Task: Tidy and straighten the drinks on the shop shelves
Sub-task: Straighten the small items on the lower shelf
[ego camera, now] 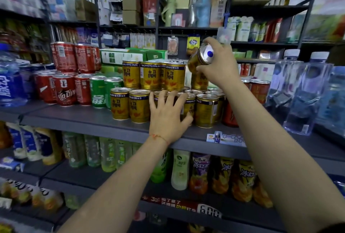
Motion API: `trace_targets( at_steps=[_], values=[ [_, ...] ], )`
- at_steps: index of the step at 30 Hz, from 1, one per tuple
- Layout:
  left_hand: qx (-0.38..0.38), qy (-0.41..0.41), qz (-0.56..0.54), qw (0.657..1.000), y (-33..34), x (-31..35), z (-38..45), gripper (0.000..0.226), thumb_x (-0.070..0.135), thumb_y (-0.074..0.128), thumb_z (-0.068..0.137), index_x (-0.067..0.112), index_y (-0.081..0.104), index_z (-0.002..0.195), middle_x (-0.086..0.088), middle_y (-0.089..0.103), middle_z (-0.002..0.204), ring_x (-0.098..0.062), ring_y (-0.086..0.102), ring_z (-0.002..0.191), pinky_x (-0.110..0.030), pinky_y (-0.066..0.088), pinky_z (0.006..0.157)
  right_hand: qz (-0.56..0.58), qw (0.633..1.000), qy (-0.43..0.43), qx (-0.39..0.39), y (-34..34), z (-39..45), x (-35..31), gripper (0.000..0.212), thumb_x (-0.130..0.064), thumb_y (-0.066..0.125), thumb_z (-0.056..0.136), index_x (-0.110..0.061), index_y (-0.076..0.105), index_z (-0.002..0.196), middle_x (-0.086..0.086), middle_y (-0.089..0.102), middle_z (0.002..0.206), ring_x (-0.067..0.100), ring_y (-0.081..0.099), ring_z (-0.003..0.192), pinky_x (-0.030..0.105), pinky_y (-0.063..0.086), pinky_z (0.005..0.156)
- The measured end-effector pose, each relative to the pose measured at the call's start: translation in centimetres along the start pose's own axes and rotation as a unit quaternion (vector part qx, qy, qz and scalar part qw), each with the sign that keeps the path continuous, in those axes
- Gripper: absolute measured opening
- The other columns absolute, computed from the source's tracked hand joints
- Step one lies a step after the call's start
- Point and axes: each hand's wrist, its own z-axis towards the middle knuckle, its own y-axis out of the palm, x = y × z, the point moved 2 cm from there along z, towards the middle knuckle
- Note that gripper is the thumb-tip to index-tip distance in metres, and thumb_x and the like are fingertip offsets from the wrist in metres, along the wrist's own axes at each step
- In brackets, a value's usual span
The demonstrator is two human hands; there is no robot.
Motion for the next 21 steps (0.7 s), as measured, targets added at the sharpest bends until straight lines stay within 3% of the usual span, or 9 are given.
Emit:
trace_targets(
  at_steps=[4, 7, 9, 16, 21],
  values=[
    [0.035, 0.007, 0.002, 0.999, -0.2, 0.0, 1.0, 0.043, 0.049, 0.046, 0.086, 0.024, 0.063, 0.117, 0.0, 0.065, 0.115, -0.029, 0.053, 0.114, -0.053, 0.019, 0.117, 0.023, 1.0, -0.003, 0.012, 0.6, 2.4, 0.0, 0.078, -0.034, 0.078, 0.078, -0.033, 0.037, 0.145, 0.013, 0.043, 0.132, 0.033, 0.05, 0.118, 0.044, 0.049, 0.096],
    [0.042, -0.008, 0.005, 0.999, -0.1, 0.5, 2.0, 0.042, 0.051, 0.044, 0.089, 0.021, 0.069, 0.103, -0.002, 0.065, 0.099, -0.029, 0.055, 0.099, -0.047, 0.035, 0.1, 0.032, 0.999, 0.011, -0.011, 1.6, 3.8, -0.1, 0.078, -0.042, 0.076, 0.079, -0.032, 0.037, 0.145, 0.014, 0.044, 0.135, 0.034, 0.046, 0.124, 0.048, 0.046, 0.1],
    [0.044, -0.01, 0.02, 0.999, 0.1, 0.7, 2.1, 0.043, 0.052, 0.043, 0.089, 0.02, 0.068, 0.103, -0.003, 0.062, 0.1, -0.029, 0.052, 0.097, -0.045, 0.038, 0.092, 0.038, 0.999, 0.015, -0.027, 2.4, 4.6, -0.2, 0.075, -0.046, 0.074, 0.079, -0.033, 0.037, 0.144, 0.013, 0.044, 0.135, 0.035, 0.045, 0.125, 0.051, 0.045, 0.1],
    [0.053, -0.017, 0.022, 0.998, 0.2, 0.8, 1.8, 0.041, 0.052, 0.045, 0.088, 0.021, 0.067, 0.103, -0.002, 0.061, 0.099, -0.028, 0.052, 0.1, -0.045, 0.036, 0.096, 0.011, 0.994, 0.025, -0.104, 4.6, 6.8, -0.3, 0.071, -0.055, 0.066, 0.079, -0.034, 0.039, 0.141, 0.016, 0.043, 0.14, 0.037, 0.04, 0.129, 0.054, 0.039, 0.103],
    [0.049, -0.017, 0.015, 0.999, 0.1, 0.7, 1.8, 0.037, 0.049, 0.047, 0.088, 0.021, 0.066, 0.103, -0.001, 0.06, 0.099, -0.026, 0.051, 0.099, -0.046, 0.036, 0.098, 0.0, 0.986, 0.037, -0.159, 5.0, 7.6, -0.8, 0.069, -0.042, 0.066, 0.08, -0.037, 0.038, 0.143, 0.014, 0.033, 0.149, 0.038, 0.025, 0.139, 0.055, 0.029, 0.109]
  ],
)
